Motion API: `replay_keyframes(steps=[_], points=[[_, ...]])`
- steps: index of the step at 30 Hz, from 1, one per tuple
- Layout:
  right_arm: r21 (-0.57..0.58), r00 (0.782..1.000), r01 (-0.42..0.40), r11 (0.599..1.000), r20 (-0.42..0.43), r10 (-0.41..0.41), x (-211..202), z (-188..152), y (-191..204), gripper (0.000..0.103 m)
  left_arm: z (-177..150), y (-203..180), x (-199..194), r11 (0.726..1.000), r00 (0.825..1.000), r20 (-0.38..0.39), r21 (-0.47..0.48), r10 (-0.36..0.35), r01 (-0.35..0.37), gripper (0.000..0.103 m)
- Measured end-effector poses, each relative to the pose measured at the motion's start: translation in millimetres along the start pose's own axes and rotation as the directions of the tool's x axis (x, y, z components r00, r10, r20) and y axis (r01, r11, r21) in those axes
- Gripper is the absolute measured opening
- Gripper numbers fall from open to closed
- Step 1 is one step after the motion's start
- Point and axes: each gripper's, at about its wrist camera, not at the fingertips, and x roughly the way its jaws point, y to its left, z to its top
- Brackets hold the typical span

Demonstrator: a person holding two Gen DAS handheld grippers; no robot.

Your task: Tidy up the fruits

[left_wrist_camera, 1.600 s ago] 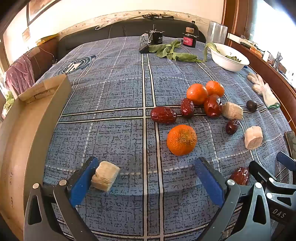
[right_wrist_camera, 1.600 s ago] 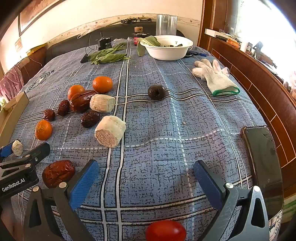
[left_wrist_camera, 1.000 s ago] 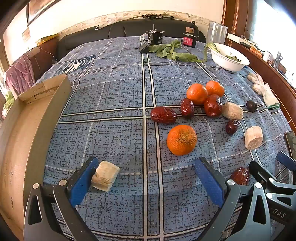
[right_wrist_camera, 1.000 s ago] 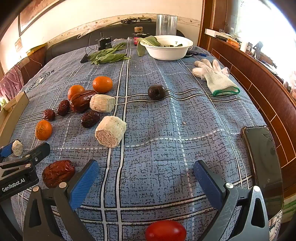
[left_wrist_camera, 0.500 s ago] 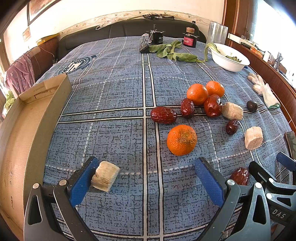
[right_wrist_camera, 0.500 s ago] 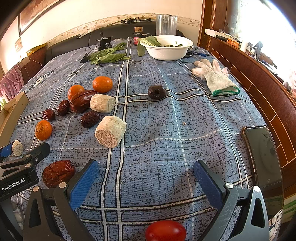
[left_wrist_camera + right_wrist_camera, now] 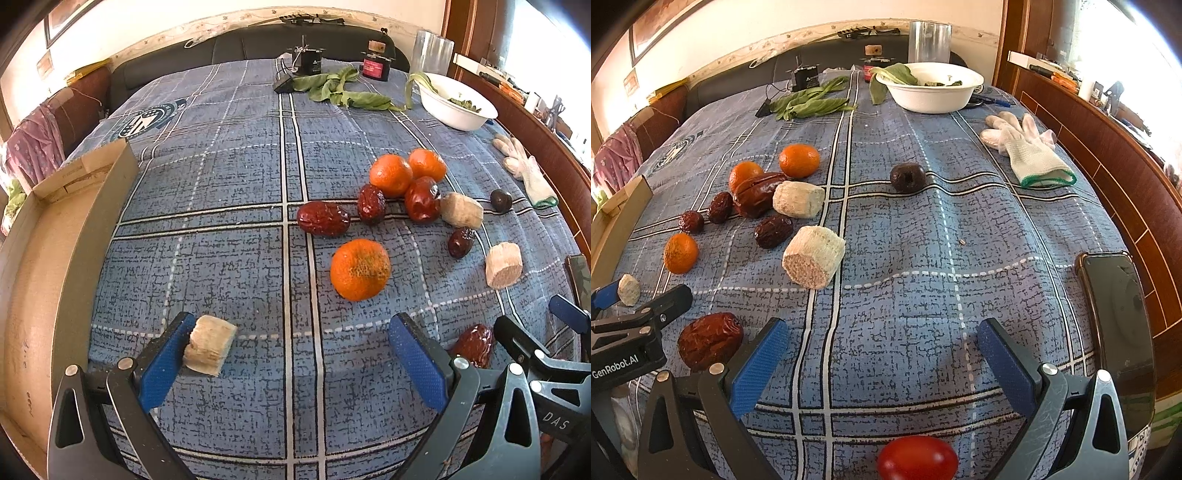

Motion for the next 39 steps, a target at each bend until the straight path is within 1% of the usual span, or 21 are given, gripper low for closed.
replay_keyframes(steps=[4, 5, 7, 8, 10, 11, 14, 15, 16, 17, 19, 22, 23, 24, 25, 27, 28, 31, 35, 39], points=[[-0.003, 1.000, 0.000, 1.000, 0.005, 0.000, 2.7, 2.7, -0.5, 0.103, 1.4, 0.0, 0.5, 1.000, 1.000, -0.023, -0.002, -0.003, 0.003, 0.102], [-0.004, 1.000, 0.000, 1.000, 0.005, 0.000, 2.6, 2.5, -0.3, 0.103, 0.2, 1.2, -2.1, 1.000, 0.999, -0.029, -0.013, -0.014, 0.014, 0.101], [-0.003, 1.000, 0.000, 1.000, 0.005, 0.000, 1.8, 1.7, -0.3, 0.103, -3.6, 4.5, -11.9, 0.998, 0.998, -0.022, -0.034, -0.055, 0.054, 0.090], [-0.002, 1.000, 0.000, 1.000, 0.005, 0.000, 1.6, 1.5, -0.3, 0.103, -5.5, 6.1, -18.9, 0.997, 0.998, -0.010, -0.039, -0.069, 0.069, 0.088], [-0.003, 1.000, 0.000, 1.000, 0.005, 0.000, 1.4, 1.4, -0.3, 0.103, -9.0, 10.1, -36.4, 0.994, 0.995, 0.034, -0.046, -0.096, 0.098, 0.087], [-0.003, 1.000, 0.000, 1.000, 0.005, 0.000, 1.4, 1.4, -0.2, 0.102, -11.7, 12.6, -50.1, 0.993, 0.992, 0.074, -0.047, -0.106, 0.110, 0.087], [-0.008, 1.000, -0.002, 1.000, -0.001, 0.002, 1.1, 1.8, -0.1, 0.102, -19.6, 22.5, -84.0, 0.992, 0.980, 0.169, -0.051, -0.102, 0.112, 0.087], [-0.009, 1.000, 0.001, 1.000, -0.004, -0.001, -0.4, 1.9, -0.4, 0.102, -22.9, 27.5, -96.2, 0.993, 0.975, 0.203, -0.057, -0.092, 0.106, 0.087], [-0.007, 1.000, 0.008, 1.000, -0.001, -0.008, -3.7, 1.7, -1.3, 0.100, -27.9, 33.5, -110.9, 0.993, 0.965, 0.249, -0.066, -0.078, 0.097, 0.087], [0.000, 1.000, 0.015, 1.000, 0.016, -0.015, -10.9, 0.8, -2.8, 0.097, -29.9, 37.5, -121.1, 0.994, 0.958, 0.279, -0.073, -0.063, 0.087, 0.087], [0.029, 0.998, 0.006, 1.000, 0.062, -0.007, -28.3, -2.1, -6.9, 0.097, -33.9, 46.6, -139.9, 0.995, 0.939, 0.343, -0.088, -0.021, 0.054, 0.087], [0.082, 0.986, -0.030, 0.996, 0.165, 0.016, -66.5, -10.8, -13.2, 0.097, -42.8, 54.4, -166.3, 0.993, 0.896, 0.439, -0.115, 0.066, -0.017, 0.088], [0.101, 0.979, -0.040, 0.994, 0.203, 0.019, -79.0, -15.4, -15.1, 0.097, -45.0, 56.7, -172.7, 0.992, 0.884, 0.458, -0.122, 0.093, -0.041, 0.088], [0.128, 0.969, -0.053, 0.990, 0.245, 0.020, -91.9, -21.9, -17.7, 0.097, -47.0, 58.3, -177.4, 0.990, 0.876, 0.469, -0.126, 0.109, -0.056, 0.091], [0.153, 0.961, -0.066, 0.986, 0.277, 0.021, -101.3, -28.0, -19.3, 0.098, -46.7, 59.6, -178.8, 0.991, 0.876, 0.469, -0.123, 0.111, -0.059, 0.092], [0.201, 0.945, -0.089, 0.976, 0.327, 0.018, -116.8, -40.4, -21.5, 0.098, -47.5, 59.7, -181.1, 0.992, 0.880, 0.463, -0.110, 0.106, -0.062, 0.092], [0.211, 0.943, -0.090, 0.973, 0.331, 0.016, -119.0, -43.3, -22.0, 0.098, -48.3, 59.2, -181.4, 0.993, 0.882, 0.460, -0.103, 0.103, -0.062, 0.092], [0.194, 0.948, -0.103, 0.976, 0.318, 0.037, -120.1, -47.9, -16.7, 0.098, -53.3, 56.2, -181.4, 0.994, 0.887, 0.450, -0.084, 0.100, -0.069, 0.092], [0.143, 0.953, -0.064, 0.988, 0.302, 0.018, -123.3, -50.9, -2.7, 0.098, -59.4, 55.0, -178.8, 0.995, 0.894, 0.438, -0.074, 0.095, -0.069, 0.092], [0.106, 0.954, -0.063, 0.992, 0.300, 0.029, -122.8, -52.2, 9.2, 0.098, -62.8, 57.3, -175.9, 0.996, 0.903, 0.423, -0.071, 0.080, -0.055, 0.092]])
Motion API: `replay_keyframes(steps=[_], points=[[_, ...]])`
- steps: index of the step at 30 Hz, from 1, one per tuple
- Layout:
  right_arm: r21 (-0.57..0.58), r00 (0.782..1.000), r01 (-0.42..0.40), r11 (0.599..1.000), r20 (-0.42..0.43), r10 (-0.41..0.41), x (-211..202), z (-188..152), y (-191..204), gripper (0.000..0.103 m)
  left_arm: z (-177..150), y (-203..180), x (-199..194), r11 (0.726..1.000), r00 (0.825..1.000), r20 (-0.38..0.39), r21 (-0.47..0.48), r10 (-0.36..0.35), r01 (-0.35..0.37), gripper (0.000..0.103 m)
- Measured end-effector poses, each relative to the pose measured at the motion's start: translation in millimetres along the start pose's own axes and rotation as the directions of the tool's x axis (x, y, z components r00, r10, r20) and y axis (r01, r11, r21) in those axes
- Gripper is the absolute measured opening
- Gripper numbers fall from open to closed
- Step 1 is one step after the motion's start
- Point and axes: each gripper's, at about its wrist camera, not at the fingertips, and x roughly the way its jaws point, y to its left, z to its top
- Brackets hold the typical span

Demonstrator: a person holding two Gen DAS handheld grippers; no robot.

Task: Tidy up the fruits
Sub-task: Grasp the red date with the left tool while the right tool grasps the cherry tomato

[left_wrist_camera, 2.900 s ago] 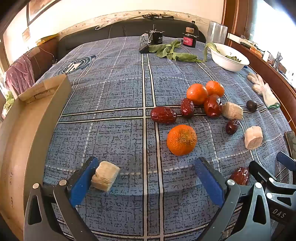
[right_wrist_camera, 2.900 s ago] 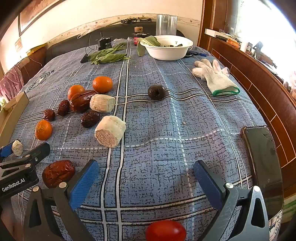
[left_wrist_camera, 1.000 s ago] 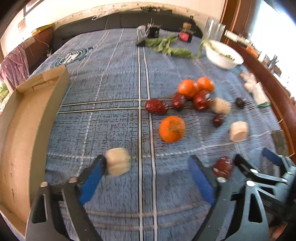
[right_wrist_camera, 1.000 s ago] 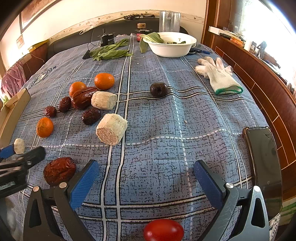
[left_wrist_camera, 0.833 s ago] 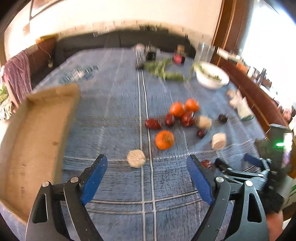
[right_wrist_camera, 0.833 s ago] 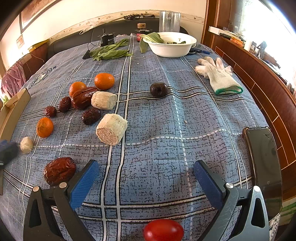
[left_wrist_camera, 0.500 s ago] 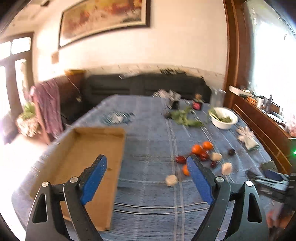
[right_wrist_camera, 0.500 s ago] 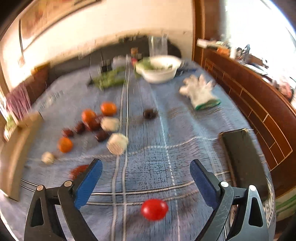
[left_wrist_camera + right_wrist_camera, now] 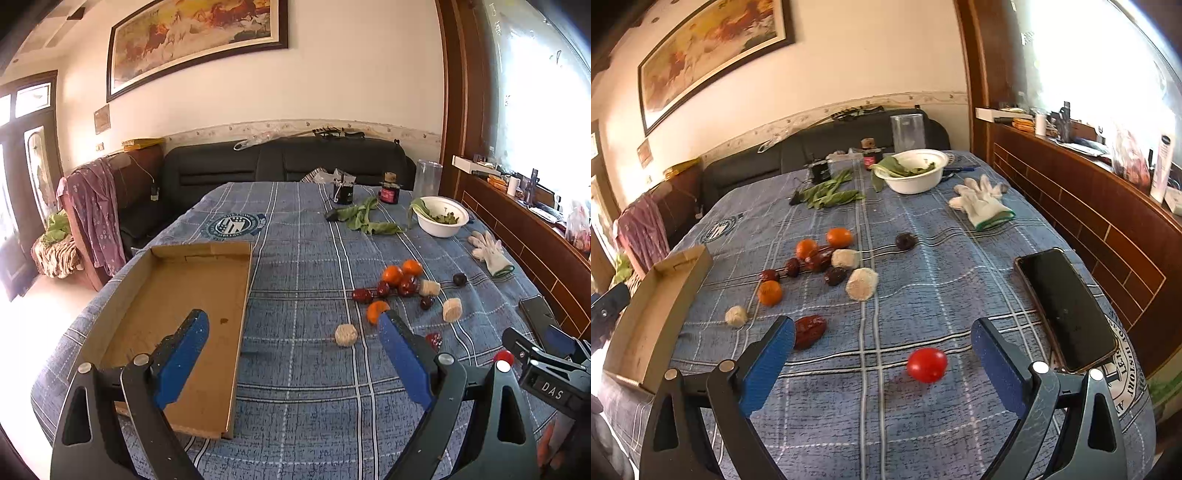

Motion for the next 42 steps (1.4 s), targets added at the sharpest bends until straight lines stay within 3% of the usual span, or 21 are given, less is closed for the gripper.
replay_keyframes(steps=[10, 42], points=[[-0.043, 1.000, 0.010, 0.999, -0.020, -0.011, 6.2, -9.1, 14.1, 0.098, -6.1, 6.1, 4.2, 0.999, 0.999, -0.028, -0.023, -0.033, 0.032, 0.092], [-0.030, 0.998, 0.034, 0.999, -0.045, -0.036, 13.9, -17.3, -4.7, 0.098, -10.5, -16.3, 6.6, 0.997, 0.996, -0.043, 0.012, -0.072, 0.072, 0.092]])
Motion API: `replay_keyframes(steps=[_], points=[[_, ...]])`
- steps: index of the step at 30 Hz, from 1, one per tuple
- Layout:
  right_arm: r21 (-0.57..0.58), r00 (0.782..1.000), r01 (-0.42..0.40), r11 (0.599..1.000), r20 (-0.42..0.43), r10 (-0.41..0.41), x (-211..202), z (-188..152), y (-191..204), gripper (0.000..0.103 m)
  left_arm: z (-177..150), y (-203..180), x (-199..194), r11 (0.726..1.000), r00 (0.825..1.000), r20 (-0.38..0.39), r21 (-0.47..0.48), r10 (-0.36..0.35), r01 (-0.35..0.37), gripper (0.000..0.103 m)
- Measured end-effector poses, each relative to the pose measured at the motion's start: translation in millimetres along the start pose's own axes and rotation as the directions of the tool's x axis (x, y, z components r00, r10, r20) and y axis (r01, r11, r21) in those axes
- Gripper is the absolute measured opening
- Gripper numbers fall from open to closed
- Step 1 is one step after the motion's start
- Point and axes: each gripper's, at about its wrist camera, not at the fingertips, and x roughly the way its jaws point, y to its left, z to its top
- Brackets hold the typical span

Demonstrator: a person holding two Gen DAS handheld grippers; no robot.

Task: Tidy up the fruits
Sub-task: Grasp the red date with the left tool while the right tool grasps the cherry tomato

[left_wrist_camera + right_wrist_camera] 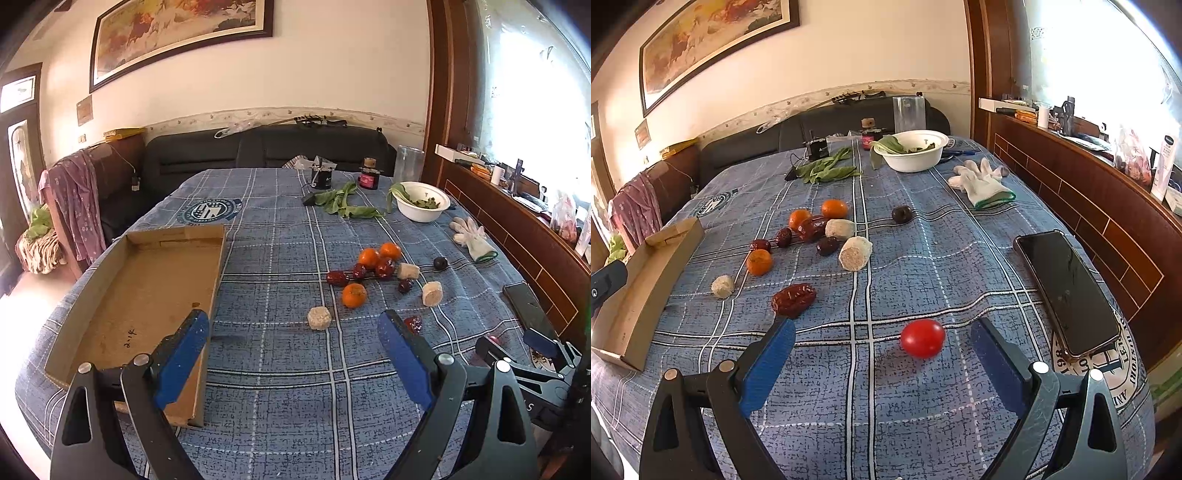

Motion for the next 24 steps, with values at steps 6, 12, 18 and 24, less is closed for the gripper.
replay_keyframes(steps=[6, 12, 18, 24], points=[[-0.005, 1.000, 0.007, 1.000, 0.001, -0.007, -2.5, -2.0, -7.5, 0.098, -1.2, -4.4, 5.7, 1.000, 1.000, -0.018, 0.011, -0.025, 0.025, 0.092], [0.006, 1.000, 0.029, 1.000, -0.012, -0.029, -10.7, -10.2, -38.5, 0.098, 0.2, 3.5, 17.5, 0.996, 0.995, -0.056, 0.000, -0.086, 0.086, 0.092], [0.035, 0.996, -0.036, 0.999, -0.082, 0.038, -6.6, -12.2, -60.6, 0.072, -1.3, -24.2, 35.9, 0.978, 0.975, -0.115, 0.068, -0.189, 0.197, 0.092], [0.026, 0.984, -0.130, 0.991, -0.122, 0.132, 12.6, -3.5, -46.3, 0.066, -2.5, -69.3, 69.9, 0.928, 0.921, -0.232, 0.133, -0.313, 0.349, 0.078]])
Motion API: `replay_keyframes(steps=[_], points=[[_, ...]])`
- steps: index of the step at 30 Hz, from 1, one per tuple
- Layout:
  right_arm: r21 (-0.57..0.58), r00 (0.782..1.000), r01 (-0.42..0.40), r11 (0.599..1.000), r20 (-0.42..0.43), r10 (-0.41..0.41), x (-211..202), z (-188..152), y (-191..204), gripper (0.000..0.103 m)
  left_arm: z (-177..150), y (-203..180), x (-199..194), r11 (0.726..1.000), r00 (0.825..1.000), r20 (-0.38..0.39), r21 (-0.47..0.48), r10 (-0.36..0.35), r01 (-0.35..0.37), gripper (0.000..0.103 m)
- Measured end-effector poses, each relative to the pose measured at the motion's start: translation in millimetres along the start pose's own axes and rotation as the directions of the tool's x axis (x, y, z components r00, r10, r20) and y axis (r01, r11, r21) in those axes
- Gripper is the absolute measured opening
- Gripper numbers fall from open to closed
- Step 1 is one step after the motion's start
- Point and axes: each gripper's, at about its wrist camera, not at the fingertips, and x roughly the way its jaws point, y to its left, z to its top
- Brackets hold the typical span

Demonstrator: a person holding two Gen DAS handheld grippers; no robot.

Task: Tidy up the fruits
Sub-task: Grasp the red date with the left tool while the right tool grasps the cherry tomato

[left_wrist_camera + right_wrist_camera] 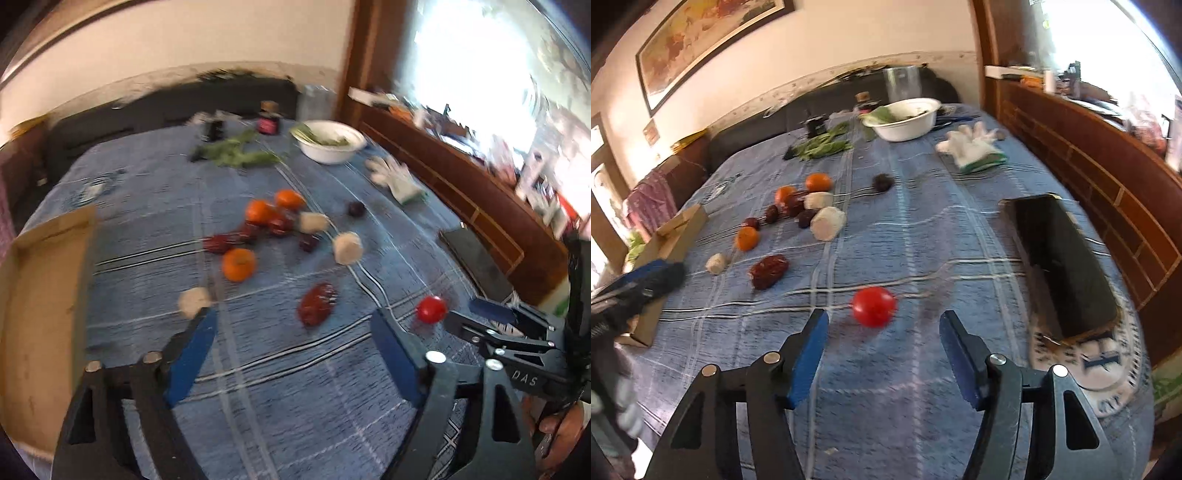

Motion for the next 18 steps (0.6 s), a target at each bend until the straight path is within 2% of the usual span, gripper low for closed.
replay_keyframes(steps=[5, 8, 11, 12, 13, 14, 15, 18], points=[[-0.022, 0.999, -0.007, 1.000, -0.046, 0.006, 23.4, 7.2, 9.9, 0.059, 7.9, -17.3, 43.3, 0.996, 0.997, -0.079, 0.089, -0.005, 0.012, 0.068], [-0.023, 0.998, -0.003, 1.000, -0.060, 0.002, 30.3, 9.3, 11.2, 0.058, 11.2, -17.9, 63.5, 0.996, 0.991, -0.130, 0.085, -0.028, 0.039, 0.062], [-0.028, 0.997, 0.002, 1.000, -0.071, -0.004, 35.5, 11.2, 12.0, 0.056, 11.3, -18.7, 77.6, 0.994, 0.983, -0.171, 0.075, -0.062, 0.076, 0.048], [-0.032, 0.997, 0.011, 0.999, -0.081, -0.014, 37.8, 11.4, 12.5, 0.053, 10.4, -19.9, 81.8, 0.994, 0.981, -0.184, 0.078, -0.062, 0.078, 0.039], [-0.036, 0.995, 0.022, 0.999, -0.092, -0.026, 40.3, 11.5, 13.0, 0.050, 8.6, -21.9, 85.2, 0.994, 0.982, -0.187, 0.091, -0.039, 0.057, 0.030], [-0.040, 0.994, 0.031, 0.999, -0.100, -0.035, 42.5, 11.2, 13.4, 0.044, 8.8, -25.1, 85.6, 0.993, 0.984, -0.176, 0.108, -0.021, 0.040, 0.026], [-0.043, 0.993, 0.038, 0.998, -0.108, -0.043, 44.3, 10.0, 13.8, 0.034, 7.0, -25.9, 84.0, 0.993, 0.984, -0.176, 0.114, -0.020, 0.040, 0.026], [-0.051, 0.994, 0.040, 0.998, -0.104, -0.046, 42.4, 9.4, 14.7, 0.034, 3.7, -23.2, 77.8, 0.994, 0.985, -0.169, 0.098, -0.032, 0.049, 0.026]])
